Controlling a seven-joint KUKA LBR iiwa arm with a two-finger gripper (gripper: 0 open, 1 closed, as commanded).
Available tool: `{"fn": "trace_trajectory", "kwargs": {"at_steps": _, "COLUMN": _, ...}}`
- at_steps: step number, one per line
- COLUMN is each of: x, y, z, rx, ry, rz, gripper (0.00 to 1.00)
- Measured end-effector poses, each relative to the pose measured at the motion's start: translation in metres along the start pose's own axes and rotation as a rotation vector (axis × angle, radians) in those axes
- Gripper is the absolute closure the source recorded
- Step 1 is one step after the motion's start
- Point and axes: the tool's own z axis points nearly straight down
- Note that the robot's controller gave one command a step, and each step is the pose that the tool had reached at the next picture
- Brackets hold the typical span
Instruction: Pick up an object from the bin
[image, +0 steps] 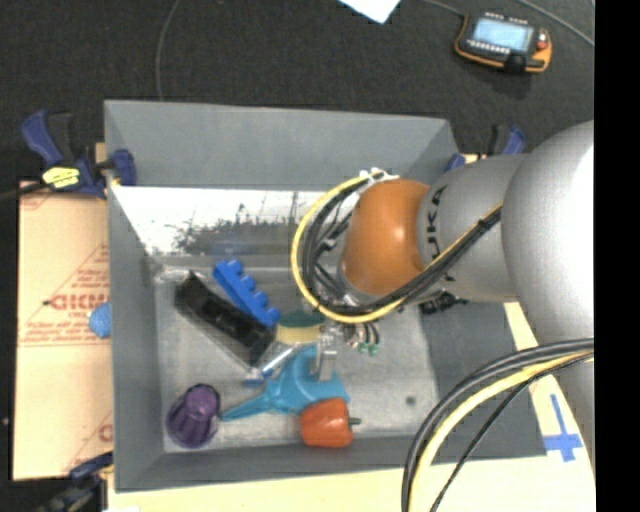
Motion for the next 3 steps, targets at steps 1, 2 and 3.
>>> {"fn": "trace_trajectory", "kwargs": {"at_steps": 1, "x": -0.003, "y": 0.006, "z": -0.021, "rx": 0.003, "ry": 0.0, "rz": -0.026, "gripper": 1.0}}
{"fn": "trace_trajectory", "kwargs": {"at_steps": 2, "x": -0.003, "y": 0.006, "z": -0.021, "rx": 0.003, "ry": 0.001, "rz": -0.026, "gripper": 1.0}}
{"fn": "trace_trajectory", "kwargs": {"at_steps": 3, "x": -0.001, "y": 0.006, "z": -0.038, "rx": 0.005, "ry": 0.013, "rz": -0.028, "gripper": 1.0}}
